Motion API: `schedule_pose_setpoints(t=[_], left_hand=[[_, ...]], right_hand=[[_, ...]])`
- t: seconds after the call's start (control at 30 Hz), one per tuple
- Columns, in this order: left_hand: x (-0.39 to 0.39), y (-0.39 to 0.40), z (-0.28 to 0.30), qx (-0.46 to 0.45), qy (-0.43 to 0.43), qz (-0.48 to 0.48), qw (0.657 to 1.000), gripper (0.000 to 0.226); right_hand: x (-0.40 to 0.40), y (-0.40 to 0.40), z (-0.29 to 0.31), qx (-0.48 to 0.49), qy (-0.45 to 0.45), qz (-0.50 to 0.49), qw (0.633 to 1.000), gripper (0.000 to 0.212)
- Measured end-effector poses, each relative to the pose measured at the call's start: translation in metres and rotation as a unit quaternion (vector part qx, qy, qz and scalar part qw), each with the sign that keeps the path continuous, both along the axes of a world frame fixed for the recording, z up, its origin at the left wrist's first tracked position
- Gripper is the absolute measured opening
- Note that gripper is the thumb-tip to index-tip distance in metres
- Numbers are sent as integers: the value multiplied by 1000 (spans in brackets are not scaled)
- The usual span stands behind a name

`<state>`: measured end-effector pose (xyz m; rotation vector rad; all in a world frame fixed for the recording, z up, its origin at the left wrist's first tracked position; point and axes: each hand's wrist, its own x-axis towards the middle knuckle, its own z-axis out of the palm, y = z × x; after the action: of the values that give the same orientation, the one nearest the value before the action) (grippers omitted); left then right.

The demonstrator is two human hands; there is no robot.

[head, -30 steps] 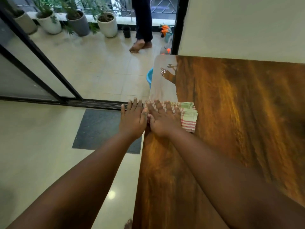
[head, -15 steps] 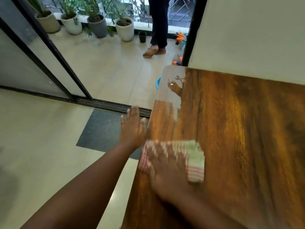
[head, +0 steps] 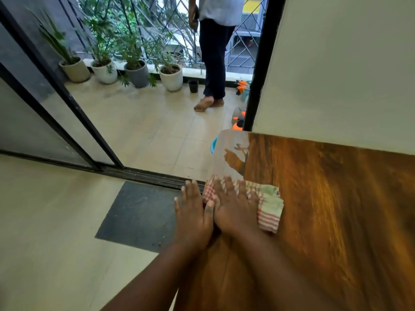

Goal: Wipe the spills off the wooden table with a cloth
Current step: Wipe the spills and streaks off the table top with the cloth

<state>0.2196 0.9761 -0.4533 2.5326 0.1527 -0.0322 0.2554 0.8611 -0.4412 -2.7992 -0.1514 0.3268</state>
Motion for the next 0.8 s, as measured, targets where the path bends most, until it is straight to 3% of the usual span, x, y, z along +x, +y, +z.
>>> schedule_pose_setpoints(t=[0.2,0.5,0.67,0.8], left_hand=[[32,-3,0,120,-7,-124,985,72],[43,-4,-4,123,27,-141,982,70],[44,-3,-2,119,35,-139,982,68],[45,-3,-1,117,40,-146,982,66]], right_hand=[[100,-10,-8,-34,-3,20,999,56],[205,-13,-2,-55,-17,33,998,55],[214,-14,2,-52,-24,29,998,55],[161,-20,-11,-33,-63,36,997,56]])
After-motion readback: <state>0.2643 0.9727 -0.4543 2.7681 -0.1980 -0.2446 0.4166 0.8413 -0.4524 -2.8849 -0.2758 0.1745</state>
